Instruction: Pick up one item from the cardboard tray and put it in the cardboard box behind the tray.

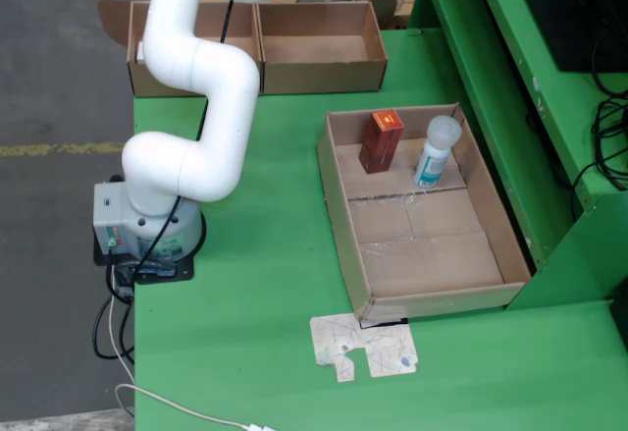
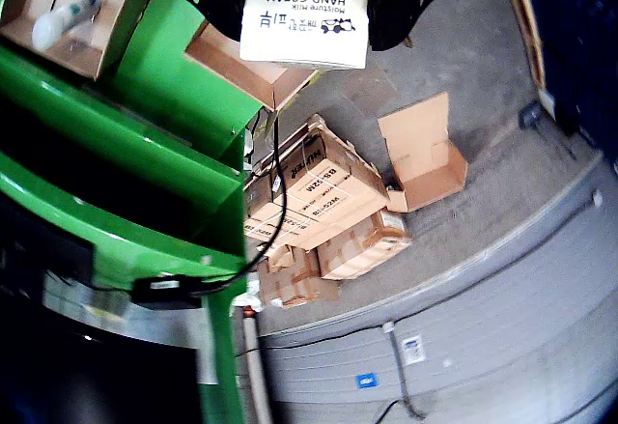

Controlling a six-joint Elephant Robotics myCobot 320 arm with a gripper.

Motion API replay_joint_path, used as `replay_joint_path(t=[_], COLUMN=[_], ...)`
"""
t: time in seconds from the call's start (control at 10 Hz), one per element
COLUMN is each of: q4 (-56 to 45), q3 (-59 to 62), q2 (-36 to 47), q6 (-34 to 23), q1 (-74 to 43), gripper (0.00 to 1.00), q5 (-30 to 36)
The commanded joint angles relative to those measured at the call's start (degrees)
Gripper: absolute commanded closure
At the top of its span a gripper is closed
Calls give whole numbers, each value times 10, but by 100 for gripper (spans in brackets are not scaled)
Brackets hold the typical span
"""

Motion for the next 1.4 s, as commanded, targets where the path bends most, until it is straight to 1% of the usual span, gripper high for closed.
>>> replay_joint_path(t=[0.0, 0.3, 0.5, 0.6, 0.8, 0.9, 1.0, 1.1, 1.2, 1.3], q4=[-338, -341, -346, -348, -350, -351, -351, -321, -321, -297], q3=[17, 17, 17, 17, 17, 17, 17, 17, 17, 17], q2=[46, 48, 45, 48, 48, 52, 52, 49, 49, 48], q6=[172, 180, 155, 148, 140, 125, 125, 117, 117, 118], q1=[-15, -6, -14, -14, -18, -20, -20, -26, -26, -23], gripper=[100, 100, 100, 100, 100, 100, 100, 100, 100, 100], q5=[471, 463, 439, 424, 417, 393, 393, 379, 379, 366])
